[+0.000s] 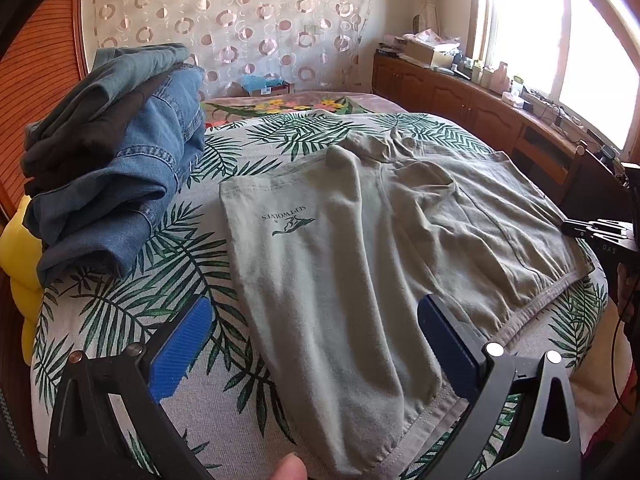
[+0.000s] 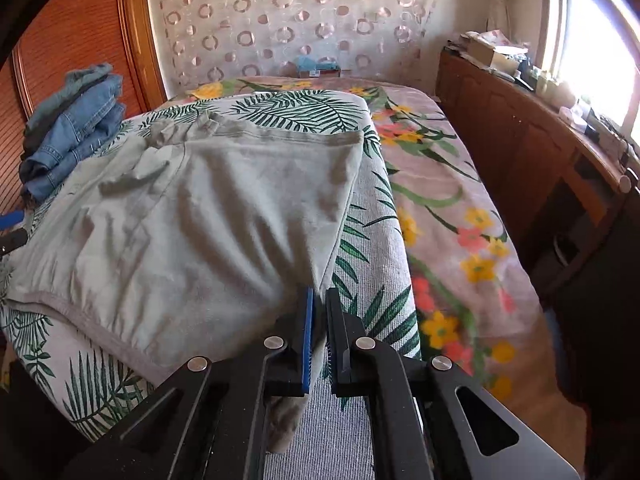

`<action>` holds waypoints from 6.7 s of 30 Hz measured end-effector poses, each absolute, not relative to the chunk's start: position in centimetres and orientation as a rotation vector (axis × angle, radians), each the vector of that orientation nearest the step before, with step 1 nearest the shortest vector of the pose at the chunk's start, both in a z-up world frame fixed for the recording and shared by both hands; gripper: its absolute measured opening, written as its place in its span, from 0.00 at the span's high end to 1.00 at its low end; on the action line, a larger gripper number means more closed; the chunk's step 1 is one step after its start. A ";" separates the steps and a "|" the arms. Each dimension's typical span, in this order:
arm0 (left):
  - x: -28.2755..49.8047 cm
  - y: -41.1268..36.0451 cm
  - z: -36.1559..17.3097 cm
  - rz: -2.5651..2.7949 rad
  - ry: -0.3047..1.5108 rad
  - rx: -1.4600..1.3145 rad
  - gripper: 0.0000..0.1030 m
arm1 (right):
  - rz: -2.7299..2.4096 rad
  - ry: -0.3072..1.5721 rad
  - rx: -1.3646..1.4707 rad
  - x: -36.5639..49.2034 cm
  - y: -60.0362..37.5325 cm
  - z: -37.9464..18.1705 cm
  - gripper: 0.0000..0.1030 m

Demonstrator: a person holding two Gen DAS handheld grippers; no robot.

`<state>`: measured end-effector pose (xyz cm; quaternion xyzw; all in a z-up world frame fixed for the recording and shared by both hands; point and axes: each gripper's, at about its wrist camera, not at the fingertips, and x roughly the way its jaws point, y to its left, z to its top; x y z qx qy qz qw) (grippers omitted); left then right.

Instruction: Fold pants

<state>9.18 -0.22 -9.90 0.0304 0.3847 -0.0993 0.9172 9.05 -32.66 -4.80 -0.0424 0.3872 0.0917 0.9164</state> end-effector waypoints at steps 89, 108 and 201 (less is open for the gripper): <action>10.4 -15.4 -3.1 -0.612 0.734 0.202 0.97 | 0.311 0.685 0.065 3.2 -28.2 -6.1 0.58; 9.6 -8.1 -6.8 -0.455 0.794 0.148 0.24 | 0.438 0.676 0.054 4.3 -22.8 -6.4 0.58; 12.9 -9.2 -8.4 -0.400 0.769 0.161 0.24 | 0.534 0.678 -0.031 13.1 -22.1 -4.6 0.68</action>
